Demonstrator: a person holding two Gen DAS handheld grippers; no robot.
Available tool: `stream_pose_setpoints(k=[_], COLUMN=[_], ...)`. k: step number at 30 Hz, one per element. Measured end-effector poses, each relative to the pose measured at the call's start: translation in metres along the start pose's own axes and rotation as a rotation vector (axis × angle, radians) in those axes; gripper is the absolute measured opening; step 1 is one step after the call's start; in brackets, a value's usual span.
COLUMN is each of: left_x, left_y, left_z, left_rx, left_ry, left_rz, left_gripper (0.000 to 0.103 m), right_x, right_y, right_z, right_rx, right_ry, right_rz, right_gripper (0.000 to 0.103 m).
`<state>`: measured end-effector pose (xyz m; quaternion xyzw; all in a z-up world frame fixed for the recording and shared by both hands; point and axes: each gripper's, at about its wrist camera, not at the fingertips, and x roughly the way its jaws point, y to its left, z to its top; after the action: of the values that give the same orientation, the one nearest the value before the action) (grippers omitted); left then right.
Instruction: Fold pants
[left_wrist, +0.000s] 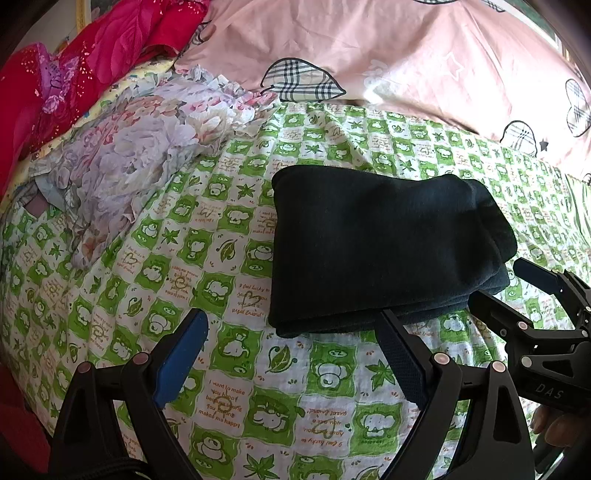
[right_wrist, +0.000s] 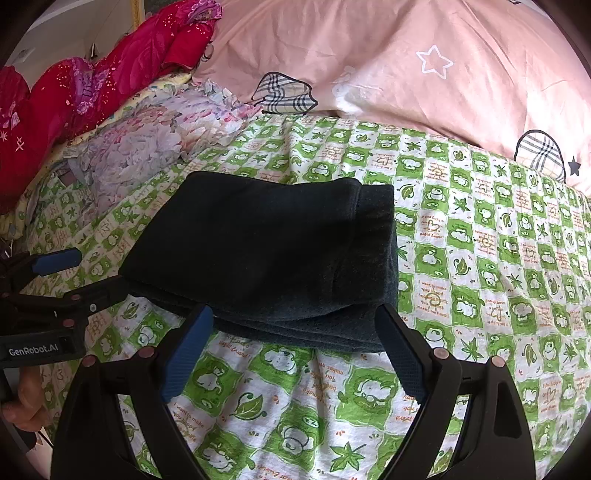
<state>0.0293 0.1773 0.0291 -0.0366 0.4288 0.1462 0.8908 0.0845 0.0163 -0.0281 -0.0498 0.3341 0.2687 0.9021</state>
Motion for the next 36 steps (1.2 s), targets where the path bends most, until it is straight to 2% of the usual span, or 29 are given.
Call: stream_pose_setpoints(k=[36], left_x=[-0.0030], left_y=[-0.0038], left_z=[0.0074], left_rx=[0.018], left_ry=[-0.011], left_rz=[-0.009], left_gripper=[0.092], right_x=[-0.0067], right_y=[-0.0013], right_z=[0.0062], right_rx=[0.011], right_ry=[-0.013], right_rz=[-0.005], right_gripper=[0.089])
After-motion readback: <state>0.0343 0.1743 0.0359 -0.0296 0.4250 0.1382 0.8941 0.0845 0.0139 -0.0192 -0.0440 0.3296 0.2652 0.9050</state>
